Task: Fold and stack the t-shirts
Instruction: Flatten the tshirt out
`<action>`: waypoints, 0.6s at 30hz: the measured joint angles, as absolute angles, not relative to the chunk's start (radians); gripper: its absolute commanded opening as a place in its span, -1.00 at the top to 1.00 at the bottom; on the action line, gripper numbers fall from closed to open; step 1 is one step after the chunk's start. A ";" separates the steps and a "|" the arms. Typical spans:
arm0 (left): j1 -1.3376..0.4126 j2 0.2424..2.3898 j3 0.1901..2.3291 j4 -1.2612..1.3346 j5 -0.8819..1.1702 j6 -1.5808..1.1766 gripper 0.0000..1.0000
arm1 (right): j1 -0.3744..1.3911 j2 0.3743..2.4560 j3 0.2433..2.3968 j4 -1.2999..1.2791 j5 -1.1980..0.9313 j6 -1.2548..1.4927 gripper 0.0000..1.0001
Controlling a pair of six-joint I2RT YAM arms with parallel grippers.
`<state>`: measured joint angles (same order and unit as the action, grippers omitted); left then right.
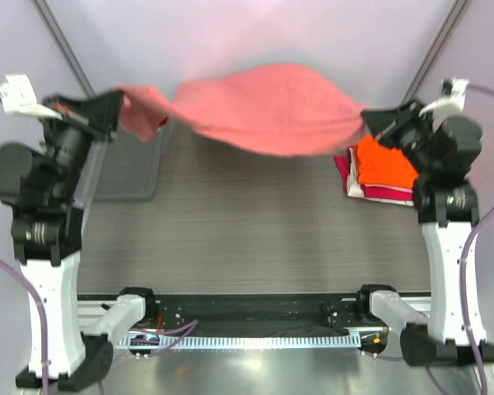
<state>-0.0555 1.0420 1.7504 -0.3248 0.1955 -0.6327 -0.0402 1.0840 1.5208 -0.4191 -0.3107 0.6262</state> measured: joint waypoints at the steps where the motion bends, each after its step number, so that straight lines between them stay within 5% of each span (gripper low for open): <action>1: -0.056 0.992 1.674 -0.326 0.208 -0.633 0.99 | -0.040 1.024 1.436 -0.408 -0.316 0.622 0.94; 8: -0.056 0.610 1.103 -0.426 0.285 -0.647 0.99 | -0.040 0.714 0.803 -0.421 -0.333 0.615 0.82; 9: -0.056 0.565 1.035 -0.457 0.290 -0.649 1.00 | -0.040 0.683 0.727 -0.437 -0.334 0.622 0.66; 10: -0.056 0.519 0.961 -0.491 0.293 -0.651 0.99 | -0.040 0.663 0.656 -0.456 -0.334 0.631 0.03; 13: -0.056 0.412 0.826 -0.605 0.299 -0.652 0.99 | -0.040 0.596 0.477 -0.532 -0.321 0.656 -0.88; 18: -0.056 0.299 0.729 -0.702 0.298 -0.670 1.00 | -0.040 0.459 0.402 -0.613 -0.283 0.680 -0.92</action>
